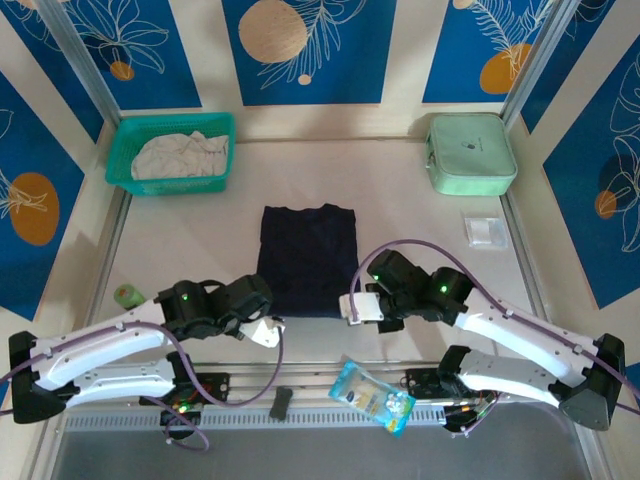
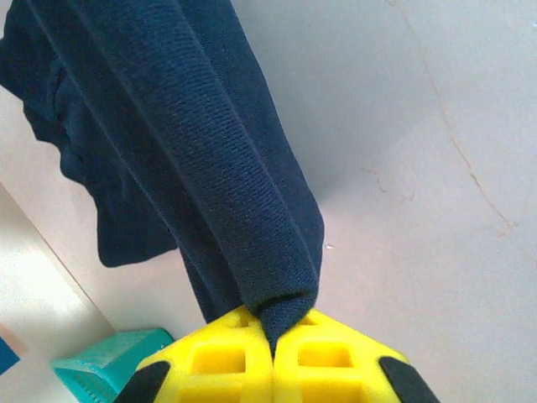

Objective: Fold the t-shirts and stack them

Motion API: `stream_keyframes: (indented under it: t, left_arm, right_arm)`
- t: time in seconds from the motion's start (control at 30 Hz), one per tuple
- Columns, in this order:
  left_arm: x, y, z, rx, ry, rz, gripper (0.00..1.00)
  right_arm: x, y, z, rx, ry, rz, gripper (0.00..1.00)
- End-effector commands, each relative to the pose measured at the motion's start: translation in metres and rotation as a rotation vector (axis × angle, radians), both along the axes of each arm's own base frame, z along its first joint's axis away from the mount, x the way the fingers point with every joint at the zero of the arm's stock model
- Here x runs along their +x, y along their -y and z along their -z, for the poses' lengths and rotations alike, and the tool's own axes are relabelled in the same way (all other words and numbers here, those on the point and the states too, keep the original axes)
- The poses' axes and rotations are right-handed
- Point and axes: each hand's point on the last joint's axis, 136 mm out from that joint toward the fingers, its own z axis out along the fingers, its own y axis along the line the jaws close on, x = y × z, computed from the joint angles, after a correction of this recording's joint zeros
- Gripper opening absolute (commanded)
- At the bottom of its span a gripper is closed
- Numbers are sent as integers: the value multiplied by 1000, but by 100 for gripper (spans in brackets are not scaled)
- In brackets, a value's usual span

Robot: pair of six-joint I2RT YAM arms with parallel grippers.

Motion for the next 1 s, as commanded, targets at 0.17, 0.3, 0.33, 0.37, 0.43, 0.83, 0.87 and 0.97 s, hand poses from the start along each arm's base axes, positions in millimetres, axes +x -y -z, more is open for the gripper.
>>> stream_keyframes:
  t: [0.17, 0.3, 0.33, 0.37, 0.43, 0.83, 0.87, 0.97]
  left_arm:
    - [56, 3, -33, -135, 120, -112, 0]
    - [89, 11, -43, -213, 93, -127, 0]
    - [98, 13, -44, -232, 80, -130, 0]
    - [105, 14, -44, -240, 68, -133, 0]
    - [124, 14, -42, -252, 44, -147, 0]
    - [226, 11, 2, -276, -51, -239, 0]
    - [233, 11, 6, -282, -50, -249, 0]
    - [254, 11, 18, -311, -34, -285, 0]
  right_arm:
    - [75, -1, -33, 70, 18, 89, 0]
    - [111, -3, -44, 101, -1, 103, 0]
    - [120, -3, -45, 110, -7, 107, 0]
    - [128, -3, -44, 115, -15, 111, 0]
    - [147, -2, -43, 124, -33, 134, 0]
    - [245, -6, 5, 102, -142, 298, 0]
    - [252, -6, 11, 96, -147, 314, 0]
    - [274, -4, 30, 80, -147, 379, 0]
